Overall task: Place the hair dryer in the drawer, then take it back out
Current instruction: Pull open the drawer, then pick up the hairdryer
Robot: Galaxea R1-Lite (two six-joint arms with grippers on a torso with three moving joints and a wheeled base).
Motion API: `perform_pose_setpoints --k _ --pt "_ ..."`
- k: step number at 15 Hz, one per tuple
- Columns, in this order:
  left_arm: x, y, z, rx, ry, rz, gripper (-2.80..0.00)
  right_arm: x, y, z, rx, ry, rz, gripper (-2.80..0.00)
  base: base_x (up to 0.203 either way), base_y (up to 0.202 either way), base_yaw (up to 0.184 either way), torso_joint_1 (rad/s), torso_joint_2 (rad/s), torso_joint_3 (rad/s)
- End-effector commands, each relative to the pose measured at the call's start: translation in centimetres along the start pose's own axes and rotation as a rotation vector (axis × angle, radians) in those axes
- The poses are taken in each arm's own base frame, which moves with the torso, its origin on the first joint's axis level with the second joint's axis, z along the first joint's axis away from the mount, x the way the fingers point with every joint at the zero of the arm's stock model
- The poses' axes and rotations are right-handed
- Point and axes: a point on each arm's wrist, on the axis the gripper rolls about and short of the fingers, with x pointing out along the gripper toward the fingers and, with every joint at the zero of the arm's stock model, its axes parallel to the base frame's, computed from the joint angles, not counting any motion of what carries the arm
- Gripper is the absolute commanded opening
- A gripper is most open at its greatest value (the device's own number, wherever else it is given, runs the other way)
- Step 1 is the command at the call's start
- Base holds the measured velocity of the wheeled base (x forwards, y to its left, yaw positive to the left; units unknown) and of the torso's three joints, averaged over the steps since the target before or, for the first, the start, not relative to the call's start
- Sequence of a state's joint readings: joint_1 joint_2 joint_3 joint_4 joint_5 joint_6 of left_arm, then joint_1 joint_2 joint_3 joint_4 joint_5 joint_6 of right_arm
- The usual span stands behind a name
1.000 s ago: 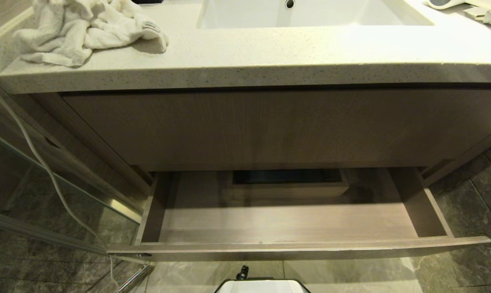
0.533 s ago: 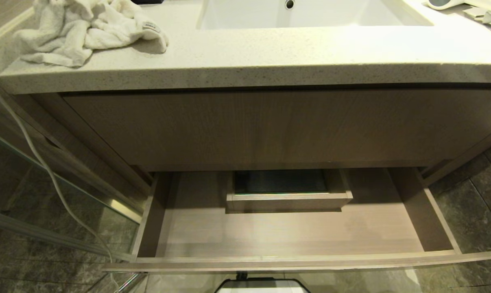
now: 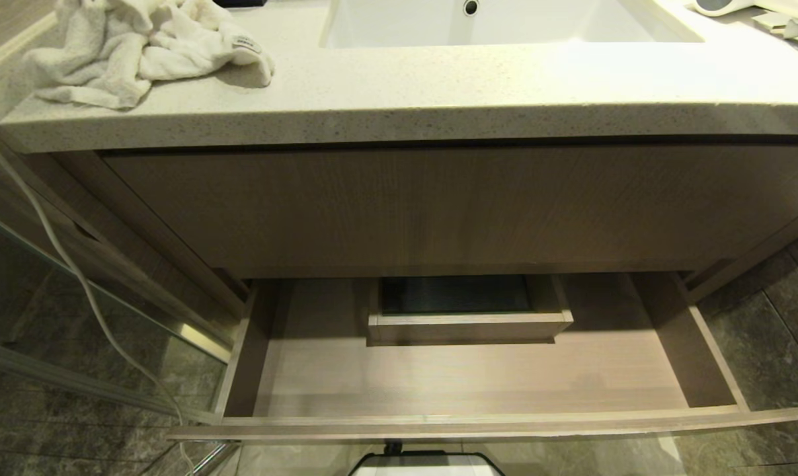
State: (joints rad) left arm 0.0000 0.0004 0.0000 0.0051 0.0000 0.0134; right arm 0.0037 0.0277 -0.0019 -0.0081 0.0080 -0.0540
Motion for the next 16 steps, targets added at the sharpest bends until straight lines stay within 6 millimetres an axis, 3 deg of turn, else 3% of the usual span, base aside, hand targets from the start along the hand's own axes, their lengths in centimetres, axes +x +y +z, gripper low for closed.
perform_pose_setpoints --k 1,16 --pt "0.02 0.0 -0.03 0.0 0.002 0.0 -2.8 -0.27 0.03 -0.23 -0.003 -0.002 0.005 -2.8 0.0 0.0 0.0 0.0 0.0 0.0" --pt "0.02 0.0 -0.03 0.0 0.002 0.0 -2.8 -0.21 0.02 -0.22 0.002 -0.018 0.001 -2.8 0.0 0.0 0.0 0.026 -0.05 -0.017"
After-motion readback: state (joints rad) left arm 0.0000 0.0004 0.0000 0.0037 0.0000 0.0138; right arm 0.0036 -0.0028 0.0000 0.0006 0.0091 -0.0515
